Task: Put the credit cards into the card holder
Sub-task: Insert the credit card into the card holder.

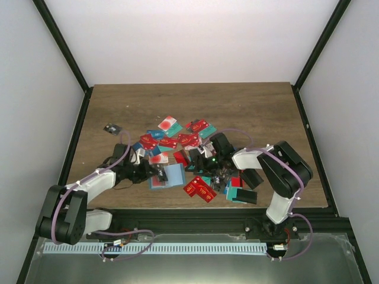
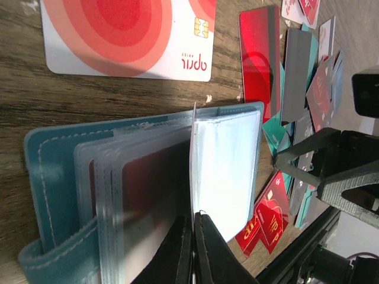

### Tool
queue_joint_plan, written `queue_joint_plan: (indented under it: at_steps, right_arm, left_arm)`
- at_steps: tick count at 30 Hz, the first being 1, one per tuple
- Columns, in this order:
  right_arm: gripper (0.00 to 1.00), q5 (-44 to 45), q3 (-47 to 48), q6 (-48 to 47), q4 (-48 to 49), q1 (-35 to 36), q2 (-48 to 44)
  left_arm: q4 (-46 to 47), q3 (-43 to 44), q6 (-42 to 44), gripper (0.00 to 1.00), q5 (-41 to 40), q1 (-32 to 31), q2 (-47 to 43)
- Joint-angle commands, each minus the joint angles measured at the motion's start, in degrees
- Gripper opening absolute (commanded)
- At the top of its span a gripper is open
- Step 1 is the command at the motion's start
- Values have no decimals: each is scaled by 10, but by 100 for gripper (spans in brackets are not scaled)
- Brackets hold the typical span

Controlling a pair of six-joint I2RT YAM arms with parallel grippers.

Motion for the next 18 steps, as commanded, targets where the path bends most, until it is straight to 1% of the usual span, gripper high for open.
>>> queue_joint_plan:
  at_steps: [1, 10, 16, 18]
  right_arm:
    - [65, -5, 28, 2, 21, 10, 17]
    - [61, -10, 28, 3, 30, 10, 36]
    - [58, -14, 30, 3, 32, 11, 46]
    - [58, -15, 29, 3, 33, 11, 48]
  left_arm:
    - [43, -12, -5, 4, 24, -4, 16]
    - [69, -16, -14, 4, 55, -5, 26]
    - [81, -27, -27, 4, 59, -6, 18]
    - [89, -33, -43, 4, 58, -7, 17]
